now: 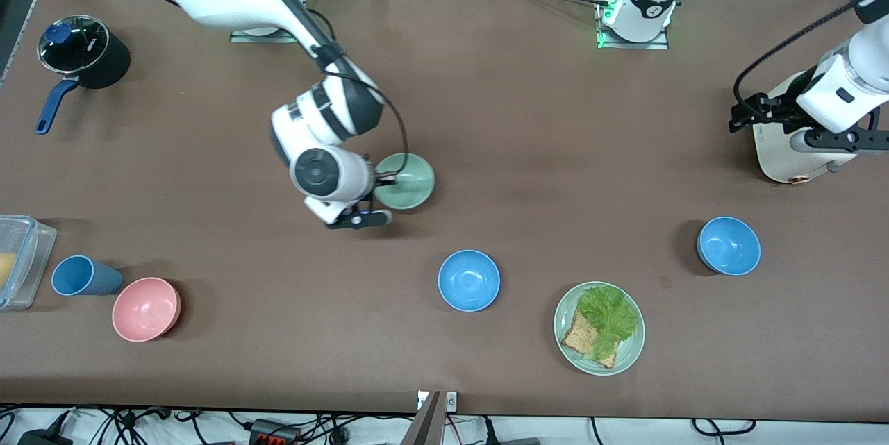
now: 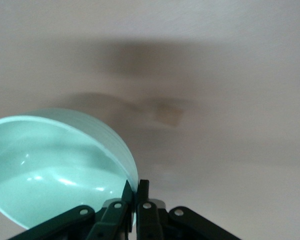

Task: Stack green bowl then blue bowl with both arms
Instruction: 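Slide the green bowl with the right gripper toward the table middle, then release the green bowl with the right gripper while the left gripper grasps the blue bowl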

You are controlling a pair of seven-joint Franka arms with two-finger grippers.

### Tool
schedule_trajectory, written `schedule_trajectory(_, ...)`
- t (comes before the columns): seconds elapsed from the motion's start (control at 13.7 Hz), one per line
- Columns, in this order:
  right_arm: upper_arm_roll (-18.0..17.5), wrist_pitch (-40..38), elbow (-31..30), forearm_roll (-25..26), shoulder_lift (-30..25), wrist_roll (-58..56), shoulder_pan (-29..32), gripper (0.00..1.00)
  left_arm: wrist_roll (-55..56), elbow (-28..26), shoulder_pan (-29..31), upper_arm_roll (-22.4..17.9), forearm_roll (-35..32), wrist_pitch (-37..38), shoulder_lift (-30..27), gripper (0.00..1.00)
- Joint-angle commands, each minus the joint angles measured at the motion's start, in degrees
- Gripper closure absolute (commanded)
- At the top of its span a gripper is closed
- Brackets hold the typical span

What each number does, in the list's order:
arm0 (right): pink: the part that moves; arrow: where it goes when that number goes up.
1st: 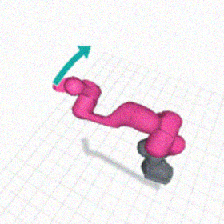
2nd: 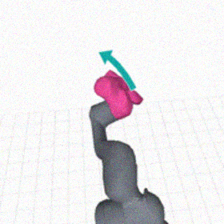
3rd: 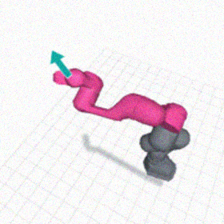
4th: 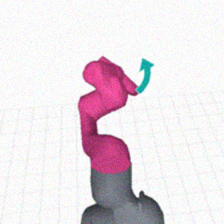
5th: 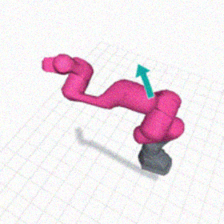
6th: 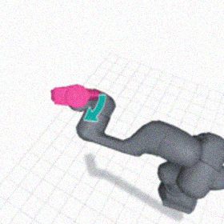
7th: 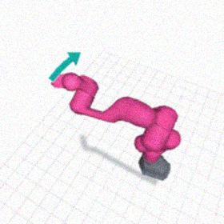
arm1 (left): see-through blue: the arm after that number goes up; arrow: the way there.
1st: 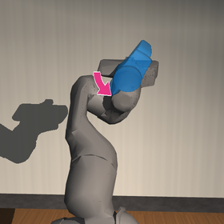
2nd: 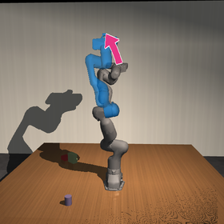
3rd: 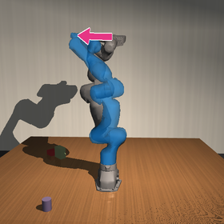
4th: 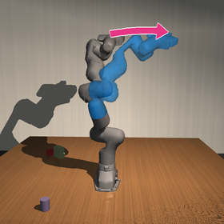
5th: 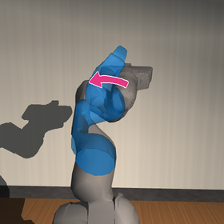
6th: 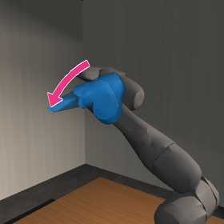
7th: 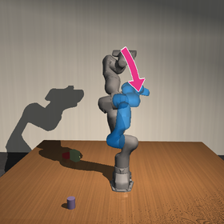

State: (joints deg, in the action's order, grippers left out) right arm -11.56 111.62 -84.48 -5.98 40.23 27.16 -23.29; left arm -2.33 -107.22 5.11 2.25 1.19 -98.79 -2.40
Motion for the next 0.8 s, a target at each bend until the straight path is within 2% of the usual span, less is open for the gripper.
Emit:
schedule_trajectory(0.0, 0.4, 2.2, 2.7, -1.5, 3.0, 4.2, -2.8, 1.0, 0.1, 5.6, 3.1, -0.1, 0.7, 1.0, 6.1, 0.0)
schedule_trajectory(0.07, 0.4, 2.6, 2.7, -1.5, 3.5, 4.9, -3.4, 1.0, 0.1, 8.8, 5.3, 0.0, 0.8, 1.1, 9.6, 0.0)
schedule_trajectory(0.22, 0.4, 2.6, 2.7, -1.3, 4.3, 6.9, -4.6, 1.0, 0.0, 11.3, 7.5, 0.0, 0.6, 0.5, 14.4, 0.0)
schedule_trajectory(0.36, 0.4, 2.6, 2.7, -1.8, 4.3, 8.1, -5.2, 1.0, -1.3, 11.3, 7.9, 0.1, 1.6, -7.9, 18.8, 0.0)
schedule_trajectory(0.44, 0.4, 2.6, 2.7, -1.8, 4.3, 8.2, -5.2, 0.91, -3.5, 11.7, 7.9, 0.1, 1.6, -9.8, 21.0, 0.0)
schedule_trajectory(0.51, 0.4, 2.5, 2.7, -1.9, 4.3, 8.8, -5.1, 0.24, -8.6, 11.8, 8.6, 0.1, 1.5, -11.7, 23.8, 0.0)
schedule_trajectory(0.58, 0.4, 2.3, 2.8, -1.8, 3.9, 9.5, -4.9, 0.0, -14.8, 11.9, 8.8, 0.0, 1.6, -15.2, 26.9, 0.0)
schedule_trajectory(0.73, 0.5, 1.8, 4.5, -1.8, 2.5, 9.5, -4.9, 0.0, -20.4, 13.7, 10.8, 0.1, 1.7, -22.6, 32.0, 0.0)
